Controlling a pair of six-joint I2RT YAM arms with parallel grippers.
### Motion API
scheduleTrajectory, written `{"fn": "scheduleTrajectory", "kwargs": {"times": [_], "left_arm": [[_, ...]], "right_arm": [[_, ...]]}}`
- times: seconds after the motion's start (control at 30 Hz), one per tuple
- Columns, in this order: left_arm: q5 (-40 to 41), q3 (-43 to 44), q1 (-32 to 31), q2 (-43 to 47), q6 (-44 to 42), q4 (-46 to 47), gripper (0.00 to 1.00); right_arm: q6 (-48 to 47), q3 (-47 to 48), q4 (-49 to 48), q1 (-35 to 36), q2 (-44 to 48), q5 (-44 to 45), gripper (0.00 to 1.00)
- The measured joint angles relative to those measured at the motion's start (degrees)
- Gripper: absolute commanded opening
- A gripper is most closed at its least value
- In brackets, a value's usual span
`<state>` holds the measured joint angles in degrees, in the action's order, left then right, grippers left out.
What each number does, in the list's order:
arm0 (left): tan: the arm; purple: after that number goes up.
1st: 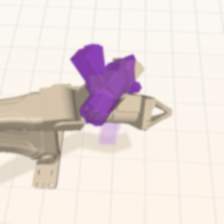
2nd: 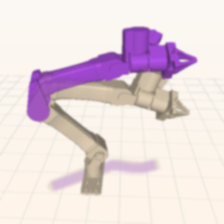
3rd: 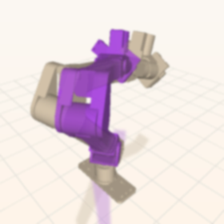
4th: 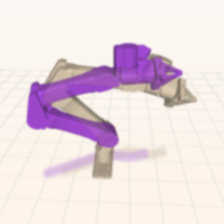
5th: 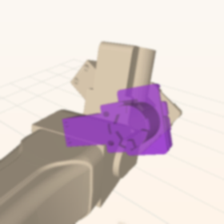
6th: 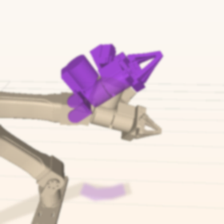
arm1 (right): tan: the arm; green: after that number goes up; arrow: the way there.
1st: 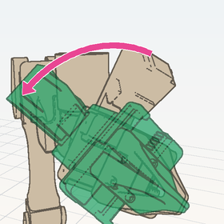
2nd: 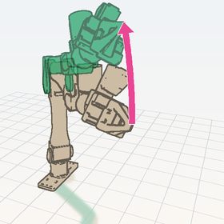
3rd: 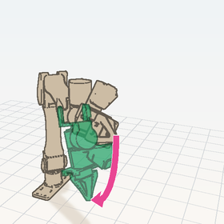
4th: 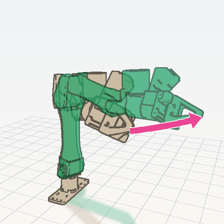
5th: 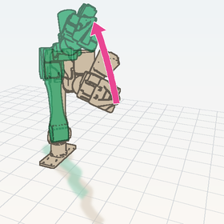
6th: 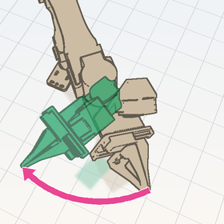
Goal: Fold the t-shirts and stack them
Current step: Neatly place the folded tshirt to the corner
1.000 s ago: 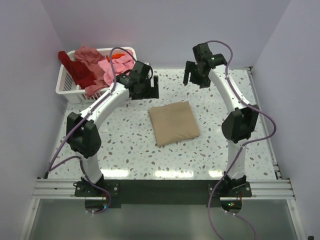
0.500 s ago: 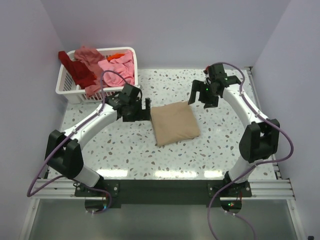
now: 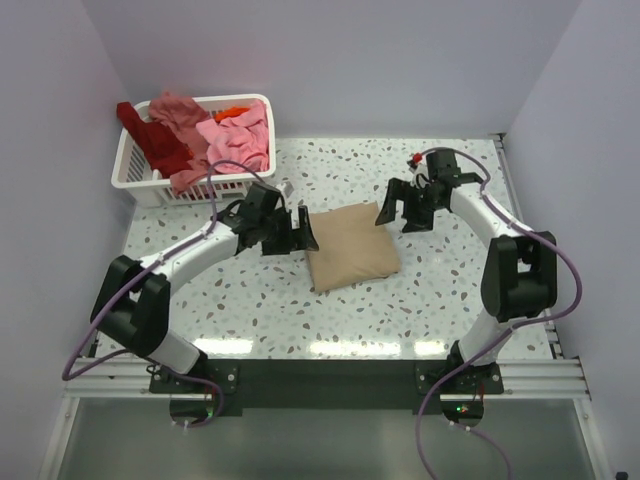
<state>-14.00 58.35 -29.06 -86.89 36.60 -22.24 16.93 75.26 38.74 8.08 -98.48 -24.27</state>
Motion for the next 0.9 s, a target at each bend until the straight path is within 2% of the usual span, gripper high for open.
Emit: {"fn": "scheduleTrajectory", "kwargs": {"times": [0.23, 0.43, 0.7, 0.9], "left_arm": [[-2.9, -0.2, 0.0, -5.6, 1.4, 5.7, 0.92], [-2.5, 0.3, 0.0, -11.0, 1.3, 5.6, 0.84], [1.0, 3.3, 0.0, -15.2, 0.1, 3.3, 0.78], [1.2, 4.6, 0.0, -17.0, -0.3, 3.8, 0.66]], "right_arm": [[-0.7, -1.7, -4.7, -0.6, -4.7, -3.2, 0.91], [-1.8, -1.8, -6.6, -0.6, -8.4, -4.0, 0.91], [-2.5, -2.4, -8.8, -0.6, -11.4, -4.5, 0.91], [-2.4, -4.9, -11.6, 0.0, -11.0, -6.5, 0.91]]}}
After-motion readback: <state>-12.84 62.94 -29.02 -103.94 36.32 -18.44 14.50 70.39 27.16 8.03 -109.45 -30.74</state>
